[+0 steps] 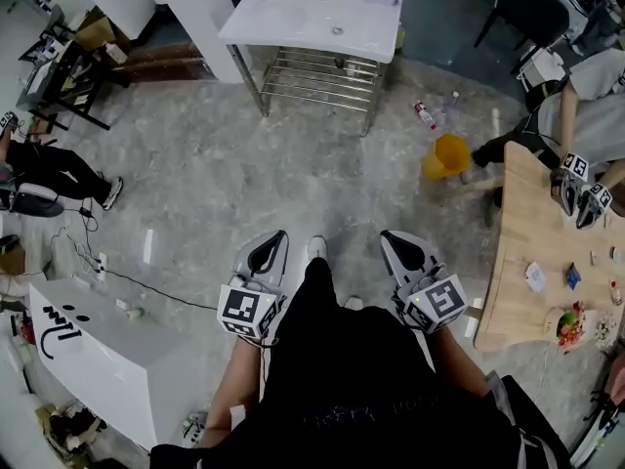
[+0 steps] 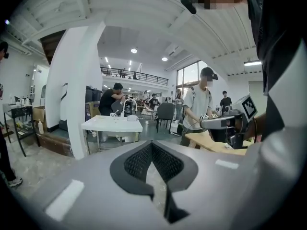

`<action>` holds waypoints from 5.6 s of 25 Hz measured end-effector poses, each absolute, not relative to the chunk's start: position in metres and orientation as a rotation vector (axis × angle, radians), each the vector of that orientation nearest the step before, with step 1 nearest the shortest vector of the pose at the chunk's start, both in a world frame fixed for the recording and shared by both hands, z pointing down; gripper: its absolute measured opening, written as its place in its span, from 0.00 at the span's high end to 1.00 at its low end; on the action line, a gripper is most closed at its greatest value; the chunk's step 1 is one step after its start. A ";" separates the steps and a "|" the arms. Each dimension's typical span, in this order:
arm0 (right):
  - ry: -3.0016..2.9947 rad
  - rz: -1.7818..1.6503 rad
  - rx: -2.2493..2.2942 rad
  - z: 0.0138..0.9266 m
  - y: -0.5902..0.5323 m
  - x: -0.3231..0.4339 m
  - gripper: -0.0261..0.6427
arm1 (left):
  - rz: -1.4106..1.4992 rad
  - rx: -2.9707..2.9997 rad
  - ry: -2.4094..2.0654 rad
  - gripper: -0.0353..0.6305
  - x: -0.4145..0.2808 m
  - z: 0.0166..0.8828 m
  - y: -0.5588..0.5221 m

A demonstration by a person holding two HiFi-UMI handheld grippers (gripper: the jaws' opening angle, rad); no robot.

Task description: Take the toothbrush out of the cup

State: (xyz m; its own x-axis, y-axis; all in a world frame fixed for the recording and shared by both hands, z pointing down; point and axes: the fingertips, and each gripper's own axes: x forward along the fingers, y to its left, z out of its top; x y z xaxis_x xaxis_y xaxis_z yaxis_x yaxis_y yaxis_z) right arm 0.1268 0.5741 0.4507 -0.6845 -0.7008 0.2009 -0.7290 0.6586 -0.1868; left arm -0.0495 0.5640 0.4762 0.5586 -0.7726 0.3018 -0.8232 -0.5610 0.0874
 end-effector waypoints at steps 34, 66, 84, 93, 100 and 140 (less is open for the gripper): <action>-2.689 0.300 1.247 0.432 0.346 0.022 0.94 | 0.255 2.648 -1.282 0.94 -0.137 0.464 0.331; -2.762 0.388 1.152 0.462 0.114 0.099 0.94 | 0.403 2.577 -1.320 0.94 -0.059 0.473 0.107; -2.784 0.468 1.154 0.473 0.034 0.133 0.94 | 0.399 2.562 -1.399 0.94 -0.044 0.467 0.029; -2.758 0.443 1.191 0.473 -0.002 0.124 0.94 | 0.364 2.589 -1.355 0.94 -0.046 0.469 -0.015; -2.728 0.446 1.236 0.472 -0.061 0.104 0.94 | 0.335 2.617 -1.294 0.94 -0.059 0.473 -0.077; -2.585 0.372 1.254 0.483 -0.303 0.031 0.94 | 0.307 2.629 -1.213 0.93 -0.125 0.474 -0.282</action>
State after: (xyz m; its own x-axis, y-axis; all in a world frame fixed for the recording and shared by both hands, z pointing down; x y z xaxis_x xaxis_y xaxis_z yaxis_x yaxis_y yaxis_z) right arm 0.0309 -0.3025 0.4828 -0.6008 -0.7300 0.3258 -0.7922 0.5981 -0.1208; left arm -0.1246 -0.2823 0.4739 0.6355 -0.7186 0.2825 -0.7665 -0.6311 0.1190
